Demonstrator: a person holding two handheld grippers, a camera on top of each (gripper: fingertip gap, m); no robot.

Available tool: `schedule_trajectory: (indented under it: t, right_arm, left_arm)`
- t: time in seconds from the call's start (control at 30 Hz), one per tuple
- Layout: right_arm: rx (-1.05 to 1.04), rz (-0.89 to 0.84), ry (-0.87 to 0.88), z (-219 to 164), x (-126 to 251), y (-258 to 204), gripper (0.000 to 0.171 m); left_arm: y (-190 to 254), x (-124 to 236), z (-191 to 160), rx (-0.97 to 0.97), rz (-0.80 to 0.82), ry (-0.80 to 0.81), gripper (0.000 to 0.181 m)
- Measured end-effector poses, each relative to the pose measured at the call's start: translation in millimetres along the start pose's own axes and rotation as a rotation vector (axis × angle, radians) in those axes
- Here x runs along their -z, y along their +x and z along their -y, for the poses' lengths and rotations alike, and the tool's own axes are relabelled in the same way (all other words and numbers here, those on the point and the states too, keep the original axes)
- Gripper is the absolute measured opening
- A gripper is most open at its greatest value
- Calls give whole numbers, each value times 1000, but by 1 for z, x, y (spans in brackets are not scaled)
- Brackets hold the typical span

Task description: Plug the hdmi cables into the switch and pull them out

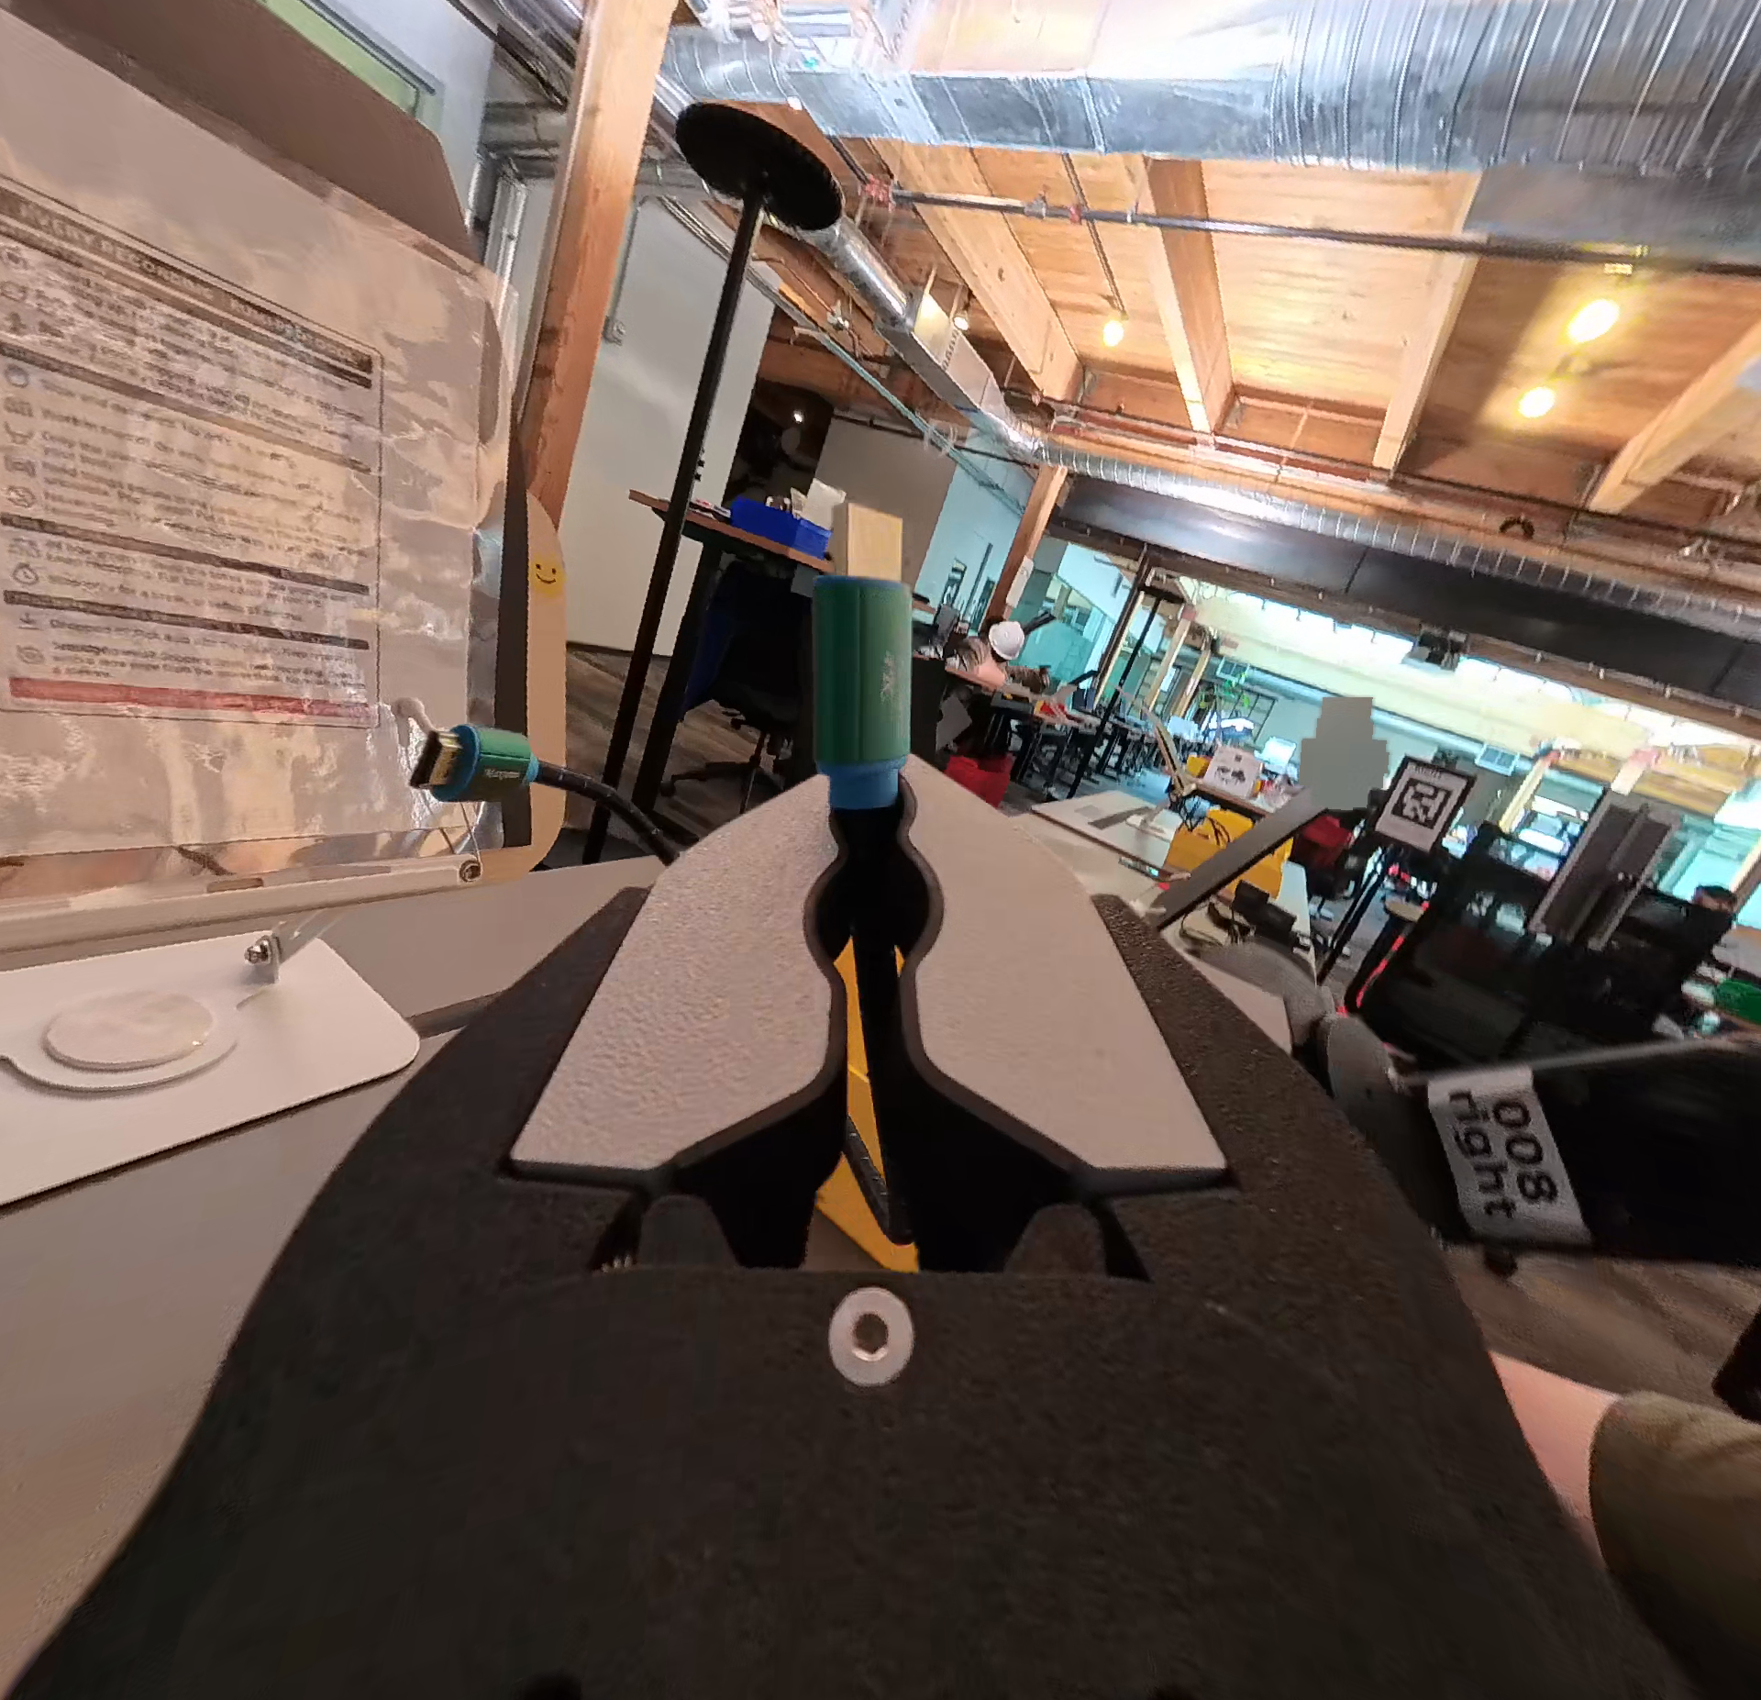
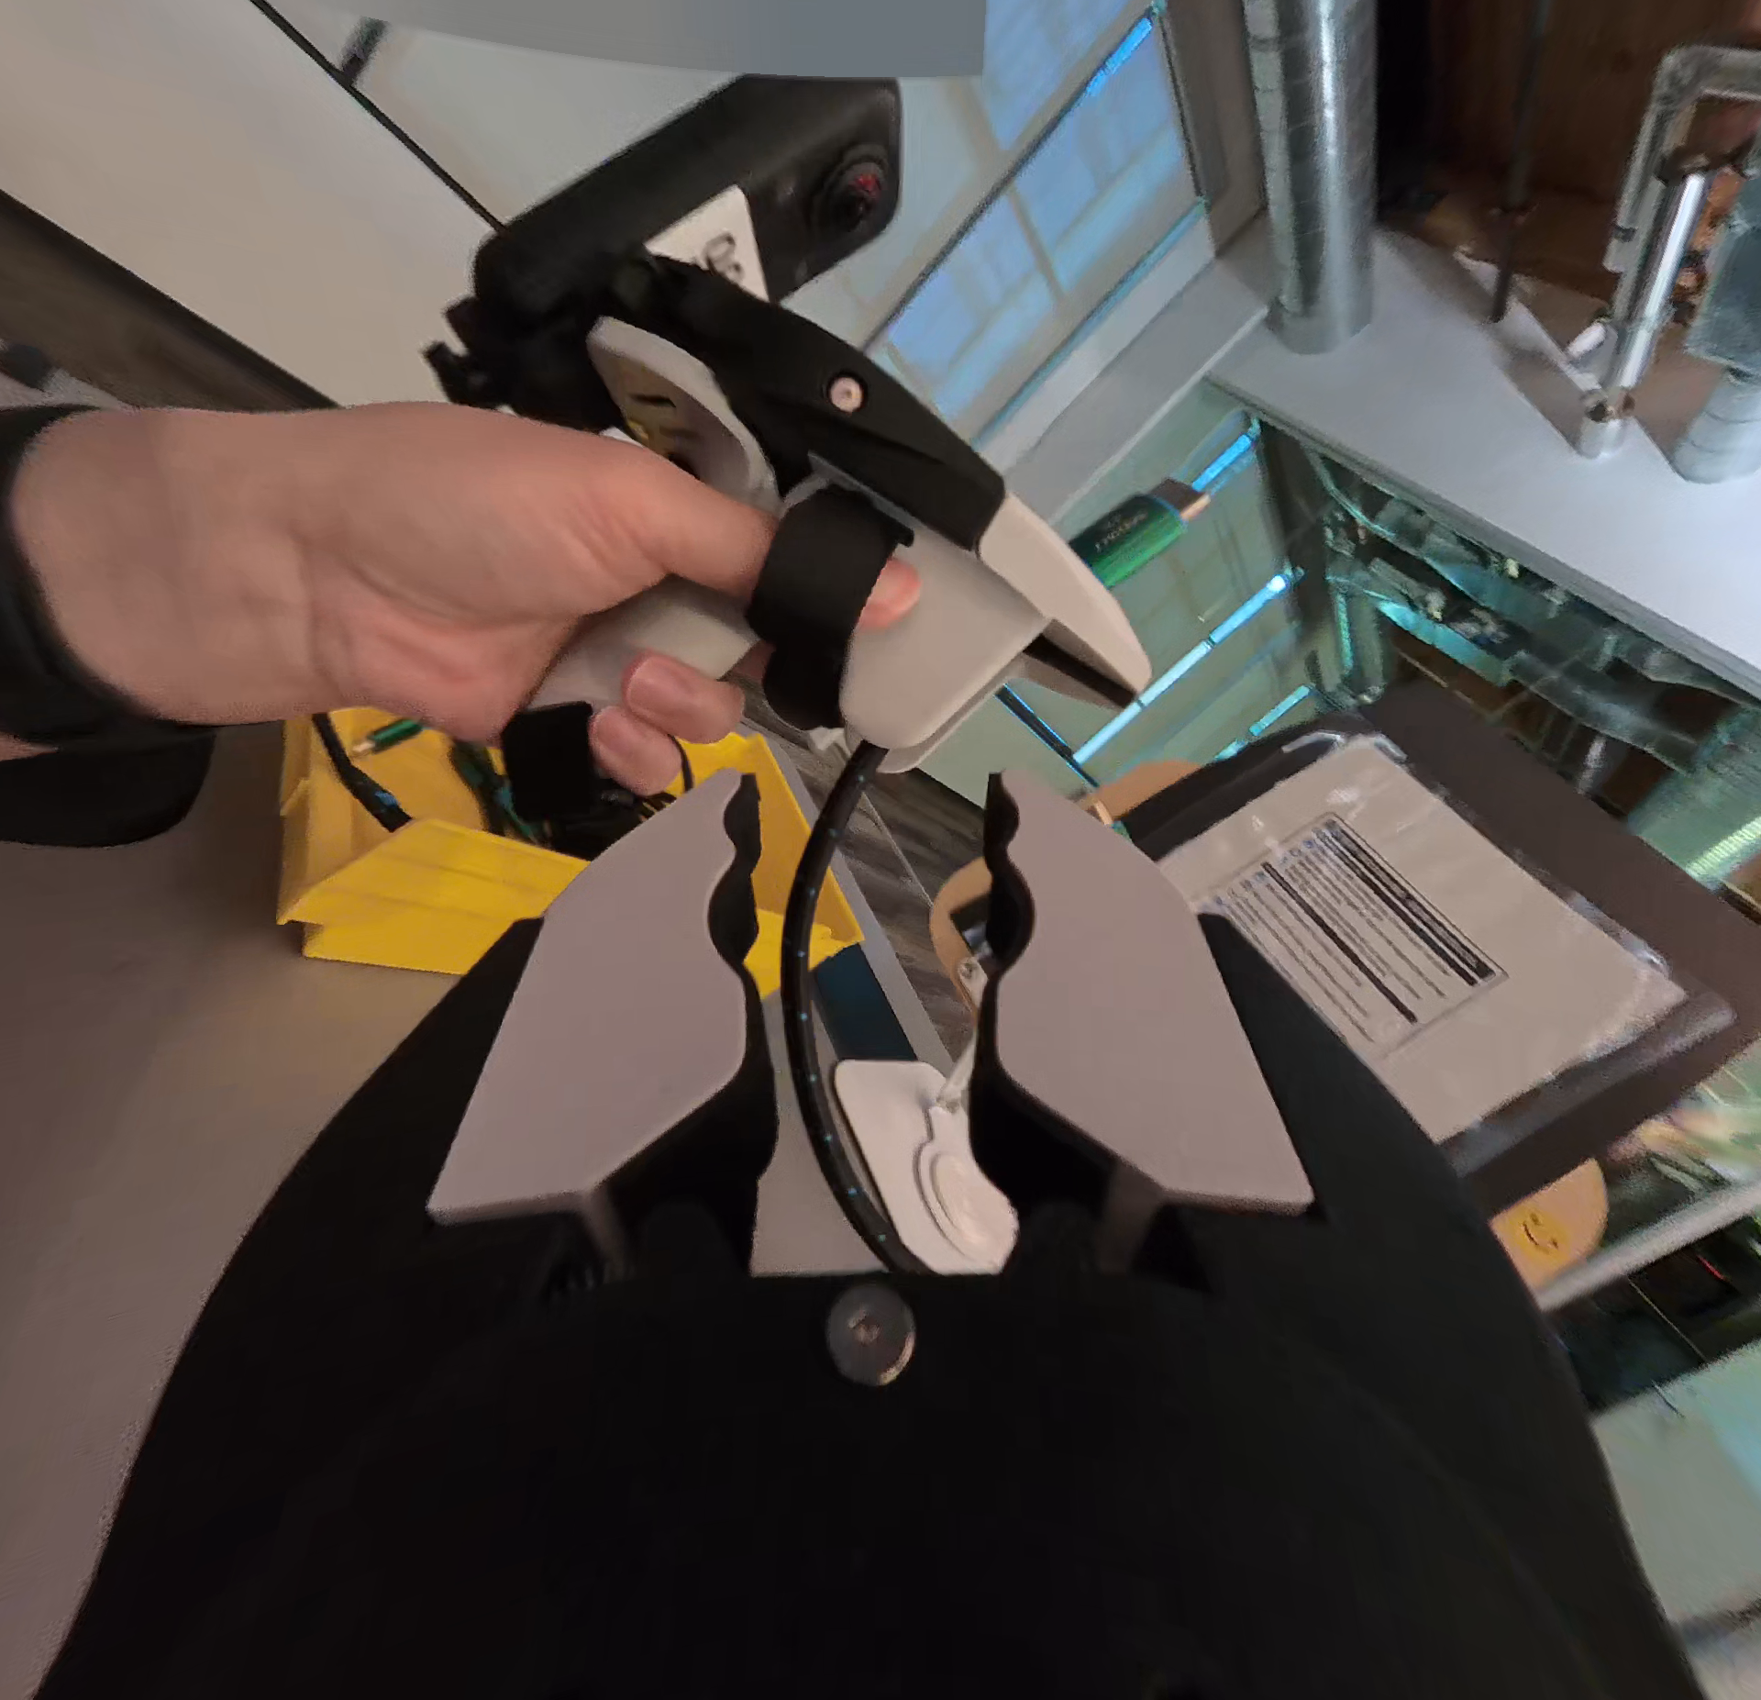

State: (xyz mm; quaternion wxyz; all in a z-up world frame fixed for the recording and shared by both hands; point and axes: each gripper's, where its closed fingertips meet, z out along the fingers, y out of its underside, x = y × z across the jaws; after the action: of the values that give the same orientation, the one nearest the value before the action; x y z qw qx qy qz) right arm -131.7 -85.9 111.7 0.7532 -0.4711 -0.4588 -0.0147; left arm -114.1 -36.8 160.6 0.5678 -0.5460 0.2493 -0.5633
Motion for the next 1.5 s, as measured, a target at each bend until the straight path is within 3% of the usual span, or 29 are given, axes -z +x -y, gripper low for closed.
schedule_trajectory:
  t: [0.03, 0.17, 0.27, 0.37, 0.43, 0.57, 0.73, 0.83, 0.97, 1.07, 1.3, 1.37, 1.5]
  right_arm:
    - [0, -24, -15, -4, -2, 0, 48]
    - [41, -84, -62, -19, -9, -7, 50]
    - [206, -183, -143, -31, -13, -4, 50]
    - [351, -232, -218, -40, -14, -3, 35]
    - [369, -227, -250, -45, -12, -1, 12]
    - [330, -185, -249, -46, -8, 4, 4]
    - [300, 18, -247, -57, -9, -10, 12]
    - [202, 144, -230, -58, 2, -5, 17]
    - [-87, 267, -38, -17, 28, 12, 22]
    - [-206, 317, 11, -3, 42, 22, 27]
    - [99, 219, 60, 15, 50, 20, 31]
    - [-5, 226, 120, 34, 61, 28, 29]
    - [-474, 233, 129, 39, 63, 54, 30]
  left_arm:
    - [0, 0, 0, 9, 5, 15, 1]
    - [1, 2, 3, 29, 23, 62, 0]
    - [1, 3, 4, 65, 28, 75, 1]
    - [2, 1, -2, 188, -6, 74, 0]
    - [1, -2, -7, 244, -22, 66, 1]
    - [0, -3, -6, 246, -43, 80, 1]
    - [23, -7, -7, -75, -87, 51, 1]
    - [38, -4, -1, -297, -130, 133, 1]
    - [53, 2, -2, -441, -208, 202, 0]
    - [70, 8, -4, -471, -309, 239, 0]
    - [102, 21, -16, -589, -507, 222, 0]
    - [107, 23, -21, -634, -529, 206, 0]
    - [113, 26, -26, -750, -514, 211, 0]
